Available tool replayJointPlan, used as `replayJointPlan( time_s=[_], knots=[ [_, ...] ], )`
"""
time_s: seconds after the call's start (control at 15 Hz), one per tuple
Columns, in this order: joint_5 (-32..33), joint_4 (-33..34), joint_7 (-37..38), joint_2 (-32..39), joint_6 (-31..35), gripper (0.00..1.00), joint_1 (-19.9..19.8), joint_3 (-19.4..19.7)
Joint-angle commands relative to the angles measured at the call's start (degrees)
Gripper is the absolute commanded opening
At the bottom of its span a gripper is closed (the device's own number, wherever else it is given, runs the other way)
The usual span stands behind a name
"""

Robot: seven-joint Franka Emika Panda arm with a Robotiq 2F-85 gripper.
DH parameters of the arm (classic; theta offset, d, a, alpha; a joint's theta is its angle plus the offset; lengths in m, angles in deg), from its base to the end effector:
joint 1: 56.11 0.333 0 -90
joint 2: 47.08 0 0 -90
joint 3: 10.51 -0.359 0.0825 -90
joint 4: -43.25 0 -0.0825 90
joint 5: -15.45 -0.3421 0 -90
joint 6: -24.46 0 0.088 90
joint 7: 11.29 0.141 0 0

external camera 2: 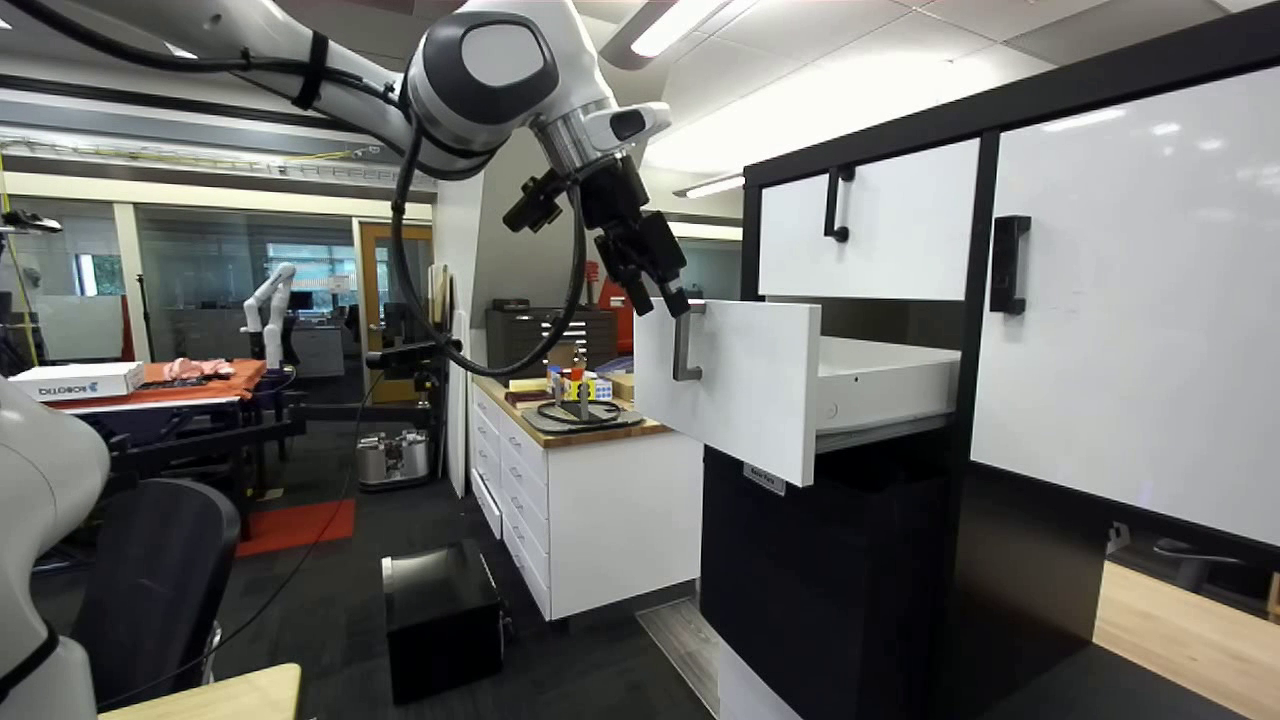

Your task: Close the open drawer of the cabinet

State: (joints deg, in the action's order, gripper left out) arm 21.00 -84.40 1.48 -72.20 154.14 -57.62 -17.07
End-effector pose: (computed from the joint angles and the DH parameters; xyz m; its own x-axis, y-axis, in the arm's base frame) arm 0.4156 0.0408 0.6132 0.8810 -0.0693 0.4681 -0.0995 -0.9942 0.0400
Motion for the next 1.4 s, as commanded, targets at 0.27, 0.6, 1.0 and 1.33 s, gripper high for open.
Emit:
replayJointPlan(
  time_s=[0.27, 0.6, 1.0, 1.33],
  knots=[
    [1.4, -1.4, 2.0, 2.0, 5.0, 0.67, -1.0, 0.4],
    [1.2, -2.0, 2.4, 2.2, 6.9, 0.34, -1.5, 0.9],
    [1.4, -1.6, 2.2, 2.1, 6.6, 0.03, -1.3, 0.9],
    [3.1, 0.0, 2.1, 4.2, 8.7, 0.06, -1.5, 0.0]
  ],
)
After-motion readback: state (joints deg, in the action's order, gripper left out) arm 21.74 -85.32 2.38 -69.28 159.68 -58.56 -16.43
